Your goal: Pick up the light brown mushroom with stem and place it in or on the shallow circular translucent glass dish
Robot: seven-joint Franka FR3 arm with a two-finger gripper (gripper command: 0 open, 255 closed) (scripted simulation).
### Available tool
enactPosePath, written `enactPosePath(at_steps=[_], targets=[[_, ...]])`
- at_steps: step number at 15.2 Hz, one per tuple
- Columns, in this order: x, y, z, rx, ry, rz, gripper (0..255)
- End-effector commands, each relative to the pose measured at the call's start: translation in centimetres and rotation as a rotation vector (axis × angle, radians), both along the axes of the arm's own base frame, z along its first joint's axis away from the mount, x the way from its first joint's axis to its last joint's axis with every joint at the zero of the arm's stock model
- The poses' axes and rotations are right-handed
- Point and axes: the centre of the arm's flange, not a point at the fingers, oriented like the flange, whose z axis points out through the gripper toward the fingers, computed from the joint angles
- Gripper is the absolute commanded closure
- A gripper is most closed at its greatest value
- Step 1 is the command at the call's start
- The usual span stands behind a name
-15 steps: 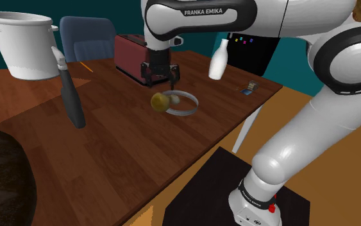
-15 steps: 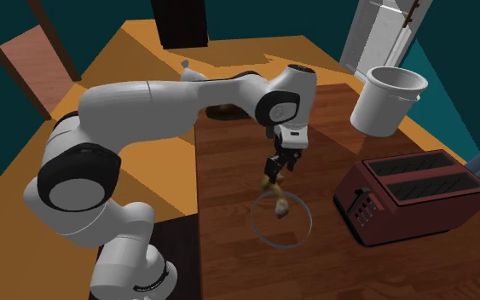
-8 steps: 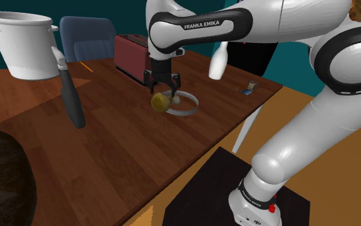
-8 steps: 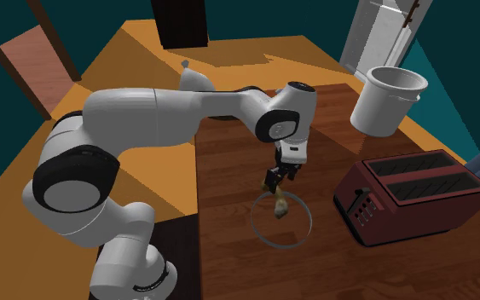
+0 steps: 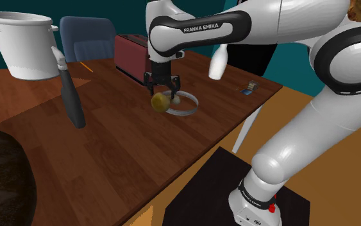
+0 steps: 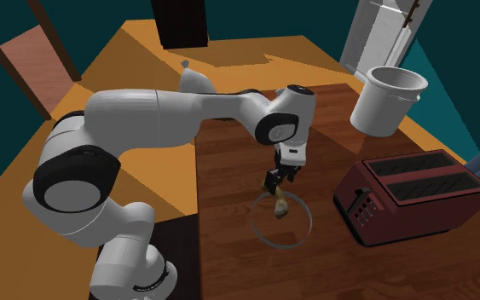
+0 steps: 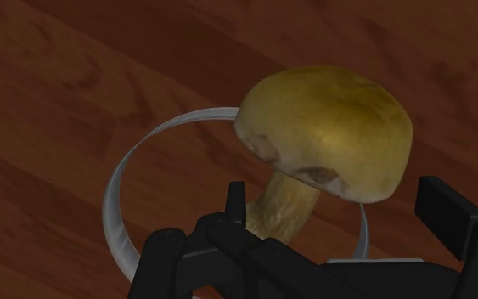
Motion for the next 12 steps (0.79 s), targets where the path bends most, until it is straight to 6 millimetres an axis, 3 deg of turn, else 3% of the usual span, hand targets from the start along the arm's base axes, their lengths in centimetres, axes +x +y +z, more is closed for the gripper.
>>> enactPosePath(at_steps=[1, 10, 12], targets=[[0.0, 0.0, 0.0, 0.000, 0.000, 0.000, 255], [0.0, 0.0, 0.0, 0.000, 0.000, 0.000, 255], [0.0, 0.0, 1.1, 0.000, 0.000, 0.000, 255]])
